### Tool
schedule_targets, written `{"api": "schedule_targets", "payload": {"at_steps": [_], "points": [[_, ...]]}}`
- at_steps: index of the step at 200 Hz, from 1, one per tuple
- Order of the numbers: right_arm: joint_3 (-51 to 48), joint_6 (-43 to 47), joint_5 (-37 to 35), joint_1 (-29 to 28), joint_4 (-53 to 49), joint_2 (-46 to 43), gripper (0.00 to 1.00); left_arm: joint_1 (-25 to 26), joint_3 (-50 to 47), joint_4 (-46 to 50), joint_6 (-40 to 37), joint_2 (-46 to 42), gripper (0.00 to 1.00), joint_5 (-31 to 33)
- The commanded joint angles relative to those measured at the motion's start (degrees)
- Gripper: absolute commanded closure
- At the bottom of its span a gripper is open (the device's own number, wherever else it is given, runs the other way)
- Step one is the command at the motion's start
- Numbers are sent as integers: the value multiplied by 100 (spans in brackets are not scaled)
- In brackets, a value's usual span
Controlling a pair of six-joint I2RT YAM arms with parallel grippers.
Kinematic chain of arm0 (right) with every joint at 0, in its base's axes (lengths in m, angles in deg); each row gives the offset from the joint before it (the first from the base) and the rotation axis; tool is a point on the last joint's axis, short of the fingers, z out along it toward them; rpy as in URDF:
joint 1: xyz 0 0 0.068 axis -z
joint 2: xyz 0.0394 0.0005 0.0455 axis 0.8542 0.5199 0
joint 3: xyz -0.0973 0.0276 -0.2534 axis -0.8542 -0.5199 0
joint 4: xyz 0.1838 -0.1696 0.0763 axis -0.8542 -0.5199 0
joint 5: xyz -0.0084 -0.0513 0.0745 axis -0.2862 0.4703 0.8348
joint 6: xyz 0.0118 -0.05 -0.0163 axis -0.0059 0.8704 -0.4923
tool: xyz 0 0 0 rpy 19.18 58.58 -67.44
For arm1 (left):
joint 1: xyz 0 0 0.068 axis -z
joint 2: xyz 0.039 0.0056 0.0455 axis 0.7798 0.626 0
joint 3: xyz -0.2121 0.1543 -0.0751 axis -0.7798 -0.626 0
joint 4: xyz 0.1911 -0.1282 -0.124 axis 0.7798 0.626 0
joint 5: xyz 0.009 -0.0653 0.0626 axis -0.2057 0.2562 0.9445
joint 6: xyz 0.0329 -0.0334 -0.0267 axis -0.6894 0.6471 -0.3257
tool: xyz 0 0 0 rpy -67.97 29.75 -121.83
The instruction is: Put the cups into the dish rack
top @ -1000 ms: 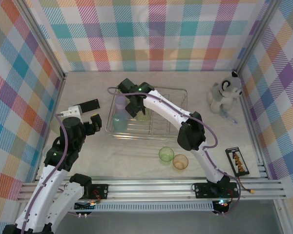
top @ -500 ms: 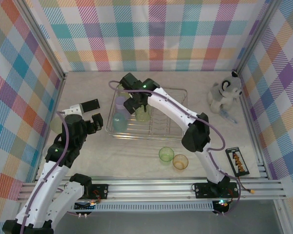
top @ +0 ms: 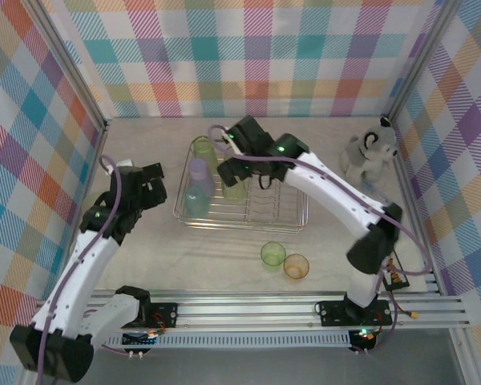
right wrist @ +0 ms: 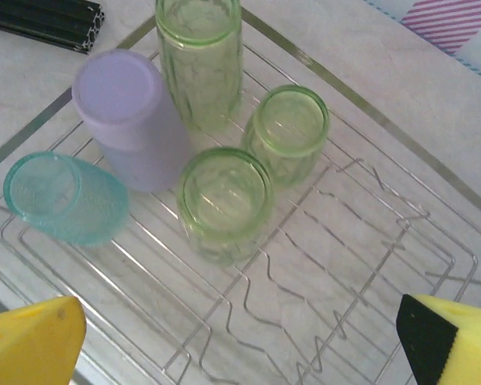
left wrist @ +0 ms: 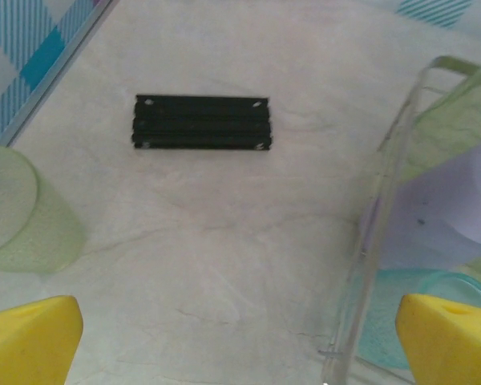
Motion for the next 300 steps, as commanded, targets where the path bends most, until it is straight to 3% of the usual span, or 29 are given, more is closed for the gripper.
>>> {"api": "schedule_targets", "payload": {"at_steps": [1,42,74,103,131,186,254,300], "points": [[-1143,-296,298,458,819,-1216,0,-259,357,728,70,374,0,32],[-4099,-325,1688,1944,2237,-4083,1,-960,617,710,7,840,0,-522],[-5804,241,1819,2668,2468,-6065,1,-1389,924,872,-244,1564,0,-840],[-6712,280,2057,2945,2214,-7074,1,-1561,1223,923,-560,2175,0,-747],[-6620,150,1968,2963,2024,-6911,1,-1680,1519,908,-783,2642,0,-593],[-6333,-195,2690,2966,1545,-5695,1,-1821,1952,1064,-983,3485,0,-527],[-6225,-506,2605,2966,1381,-5479,1,-1925,2635,1410,-1062,4337,0,-57],[-6233,-471,2677,2963,1379,-5545,1,-2062,2587,1393,-997,4307,0,71]]}}
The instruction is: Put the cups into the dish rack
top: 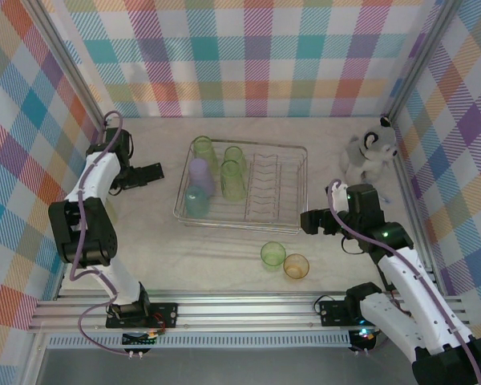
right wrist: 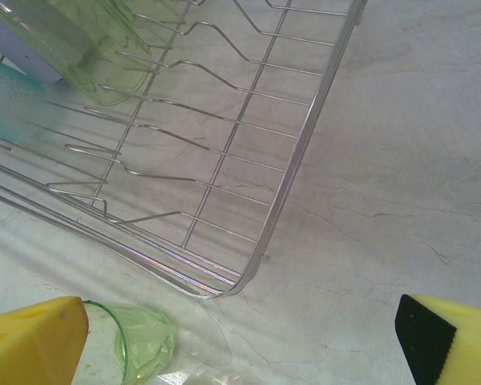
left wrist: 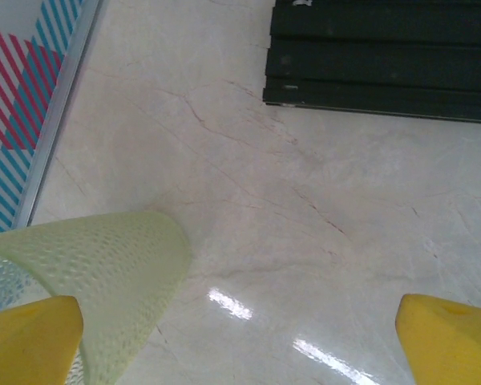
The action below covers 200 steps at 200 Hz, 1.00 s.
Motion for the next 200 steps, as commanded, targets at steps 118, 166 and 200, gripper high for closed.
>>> {"api": "schedule_targets", "payload": {"at_steps": [118,166,200], "points": [[236,-88,-52,24,-240,14,1,-343,-640,145,173,-452,10,569],[228,-115,-52,21,-224,42,1,-362,-640,20,58,-298,20,652],[237,-126,-70,22,-250,29,1,-374,-681,-69,50,-174,24,535]]}}
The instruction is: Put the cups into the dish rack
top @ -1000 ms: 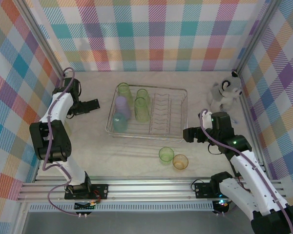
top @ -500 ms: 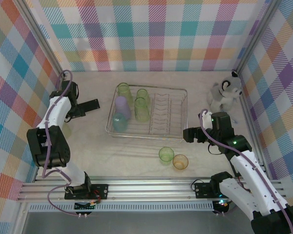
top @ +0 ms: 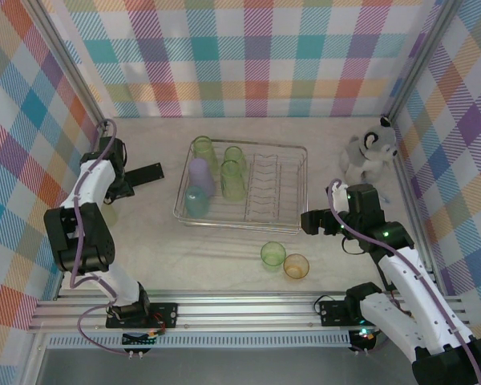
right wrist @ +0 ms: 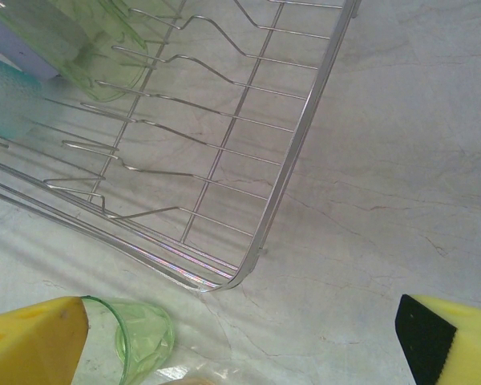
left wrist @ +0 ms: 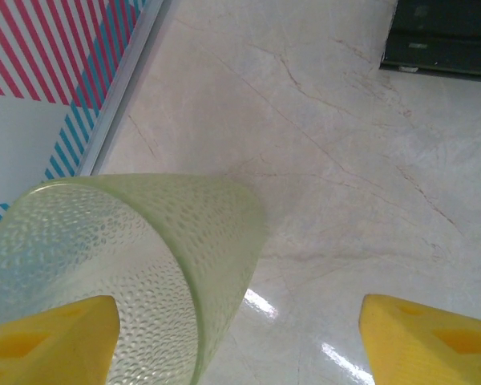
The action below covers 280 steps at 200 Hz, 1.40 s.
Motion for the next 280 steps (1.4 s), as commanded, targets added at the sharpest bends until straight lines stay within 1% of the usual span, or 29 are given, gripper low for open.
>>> {"api": "schedule_targets", "payload": {"at_steps": [1,21,40,75,96,110,122,142,179,192,208,249,258,280], "points": [[173,-102,-42,16,-116,25,1,-101,-97,-44,-57,106,24,10],[165,-100,-67,21,-125,-8,1,-129,-164,-109,-82,100,28,-93],[155,-102,-107,18,-108,-15,1,-125,-195,-176,-158,90,36,-233],[165,-94,-130,22,-90,7,1,-136,-269,-252,-191,90,41,-291],[154,-92,-138,19,-91,-8,1,-137,-304,-260,-192,52,51,-219],[145,-93,-147,21,-79,-17,1,-133,-309,-253,-156,26,54,-187],[140,-102,-162,18,-68,-35,1,-139,-316,-236,-124,0,60,-173],[138,-97,-178,17,-55,-34,1,-137,-343,-236,-111,-45,64,-173],[123,-102,-196,17,-29,-43,1,-136,-379,-233,-102,-236,78,-233],[129,-89,-217,16,-17,-59,1,-126,-387,-238,-93,-397,86,-391],[101,-94,-217,17,13,-91,1,-131,-431,-298,-85,-686,92,-660],[77,-63,-188,16,66,-118,1,-128,-496,-481,-216,-1600,98,-1997],[75,-67,-179,16,68,-113,1,-130,-412,-435,-216,-1748,100,-2227],[76,-62,-181,24,77,-133,1,-131,-55,-241,-176,-2017,100,-2812]]}}
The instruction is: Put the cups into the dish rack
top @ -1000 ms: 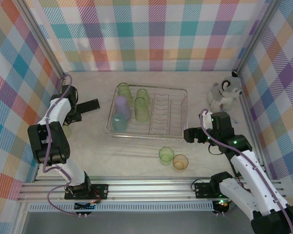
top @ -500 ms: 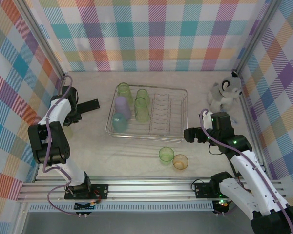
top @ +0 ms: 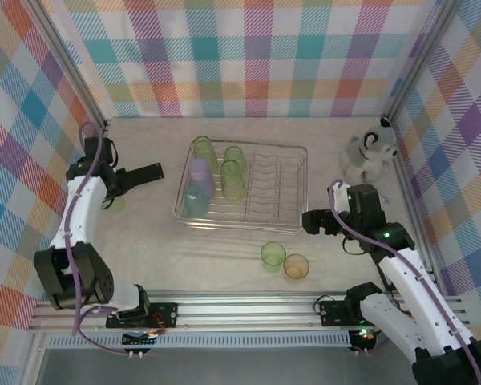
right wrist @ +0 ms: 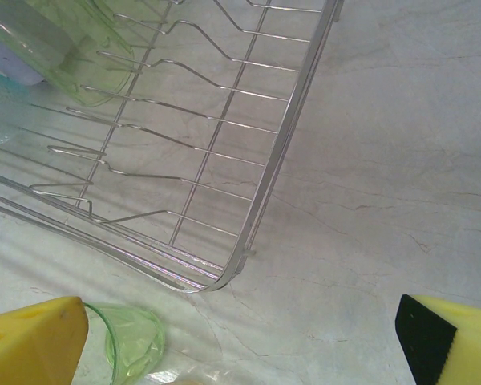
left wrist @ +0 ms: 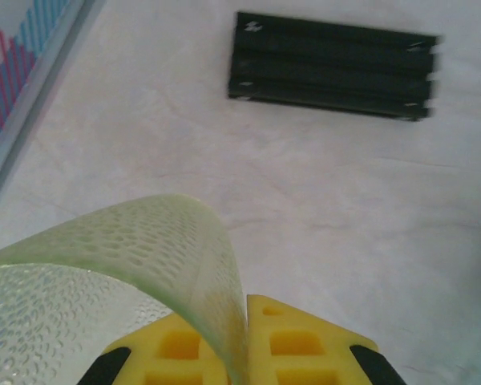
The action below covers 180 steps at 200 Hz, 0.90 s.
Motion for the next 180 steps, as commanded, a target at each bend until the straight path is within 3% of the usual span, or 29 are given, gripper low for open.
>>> {"api": "schedule_targets", "payload": {"at_steps": [1,37,88,114,158,180], "points": [[76,-23,15,24,114,-82,1,-79,387,108,-40,-302,100,-969],[0,31,-25,20,236,-217,1,-54,796,-284,559,-743,100,-2763],[-61,-109,-29,20,349,-535,1,404,806,-2183,2286,-1135,100,-4565],[37,-352,-272,16,399,-608,1,782,632,-3383,3270,-1011,100,-5092],[144,-588,-489,22,785,-795,1,1671,-19,-5260,4578,-658,100,-5322],[441,-832,-173,33,941,-514,1,2110,-314,-6344,5224,-490,100,-5374]]}}
